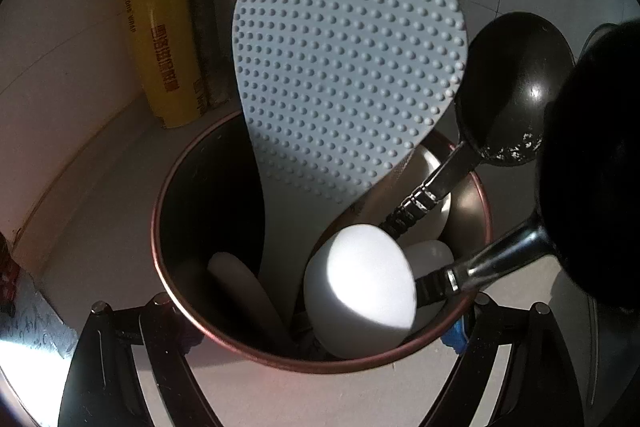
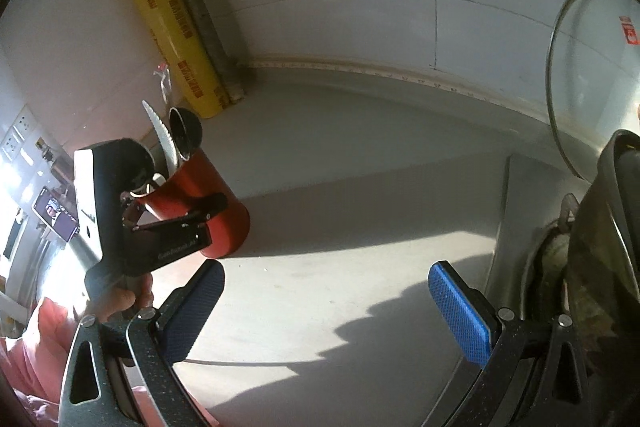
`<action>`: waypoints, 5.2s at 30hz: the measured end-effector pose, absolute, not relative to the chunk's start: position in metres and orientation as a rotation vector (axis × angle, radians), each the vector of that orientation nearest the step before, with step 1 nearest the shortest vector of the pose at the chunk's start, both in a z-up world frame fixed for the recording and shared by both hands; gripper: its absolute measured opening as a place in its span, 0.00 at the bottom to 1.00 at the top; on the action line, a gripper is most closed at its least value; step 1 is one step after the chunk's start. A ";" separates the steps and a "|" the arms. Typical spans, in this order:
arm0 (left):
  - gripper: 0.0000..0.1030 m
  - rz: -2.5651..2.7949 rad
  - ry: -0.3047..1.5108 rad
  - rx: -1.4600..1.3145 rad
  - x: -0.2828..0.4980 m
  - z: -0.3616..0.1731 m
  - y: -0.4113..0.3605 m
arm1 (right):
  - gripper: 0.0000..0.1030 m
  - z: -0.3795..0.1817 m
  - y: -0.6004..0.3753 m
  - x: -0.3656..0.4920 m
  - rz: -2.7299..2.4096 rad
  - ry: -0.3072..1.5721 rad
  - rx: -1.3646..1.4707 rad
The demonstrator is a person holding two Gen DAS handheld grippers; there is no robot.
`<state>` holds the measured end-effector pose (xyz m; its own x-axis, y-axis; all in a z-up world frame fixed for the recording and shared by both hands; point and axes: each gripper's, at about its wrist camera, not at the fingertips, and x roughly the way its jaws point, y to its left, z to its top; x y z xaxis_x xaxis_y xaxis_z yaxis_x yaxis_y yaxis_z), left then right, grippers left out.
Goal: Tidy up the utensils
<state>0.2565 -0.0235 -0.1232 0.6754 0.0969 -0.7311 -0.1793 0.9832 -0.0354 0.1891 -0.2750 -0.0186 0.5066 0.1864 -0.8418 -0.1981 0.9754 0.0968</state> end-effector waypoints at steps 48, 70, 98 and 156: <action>0.99 0.139 0.805 -0.111 0.188 -0.111 -0.049 | 1.00 -0.035 -0.286 0.132 0.155 1.007 0.044; 0.99 -0.020 0.765 0.013 0.111 -0.086 -0.009 | 1.00 -0.033 -0.226 0.044 -0.305 0.882 0.189; 0.99 -0.061 0.743 0.030 0.085 -0.079 -0.010 | 1.00 -0.023 -0.192 0.003 -0.437 0.826 0.141; 0.99 -0.081 0.787 0.054 0.100 -0.087 -0.013 | 1.00 -0.026 -0.190 0.018 -0.436 0.842 0.130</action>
